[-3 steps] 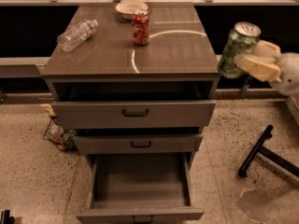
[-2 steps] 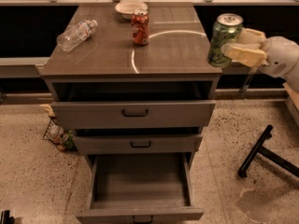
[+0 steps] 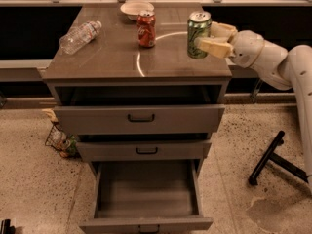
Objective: Pick green can from bottom drawer and place on counter
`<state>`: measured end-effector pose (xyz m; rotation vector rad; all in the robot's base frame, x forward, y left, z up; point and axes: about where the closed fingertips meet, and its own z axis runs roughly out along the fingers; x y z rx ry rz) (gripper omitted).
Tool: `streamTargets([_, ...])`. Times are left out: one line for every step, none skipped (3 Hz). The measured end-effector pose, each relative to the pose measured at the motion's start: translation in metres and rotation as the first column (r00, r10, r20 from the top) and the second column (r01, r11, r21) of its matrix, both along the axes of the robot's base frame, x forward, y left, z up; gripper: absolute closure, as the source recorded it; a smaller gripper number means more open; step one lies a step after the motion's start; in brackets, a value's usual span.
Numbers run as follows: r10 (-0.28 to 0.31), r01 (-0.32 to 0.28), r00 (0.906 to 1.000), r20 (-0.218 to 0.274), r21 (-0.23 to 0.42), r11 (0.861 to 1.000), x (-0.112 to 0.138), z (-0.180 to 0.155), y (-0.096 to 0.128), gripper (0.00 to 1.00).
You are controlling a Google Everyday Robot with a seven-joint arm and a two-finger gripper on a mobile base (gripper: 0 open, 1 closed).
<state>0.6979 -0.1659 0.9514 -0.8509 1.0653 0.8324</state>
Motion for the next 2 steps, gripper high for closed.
streamTargets([-0.043,0.043,0.9991,0.002,-0.033,0.999,0.036,-0.025,0.022,1.00])
streamTargets([-0.073,0.075,0.9970,0.026,-0.104,0.992,0.057,-0.039,0.028,0.82])
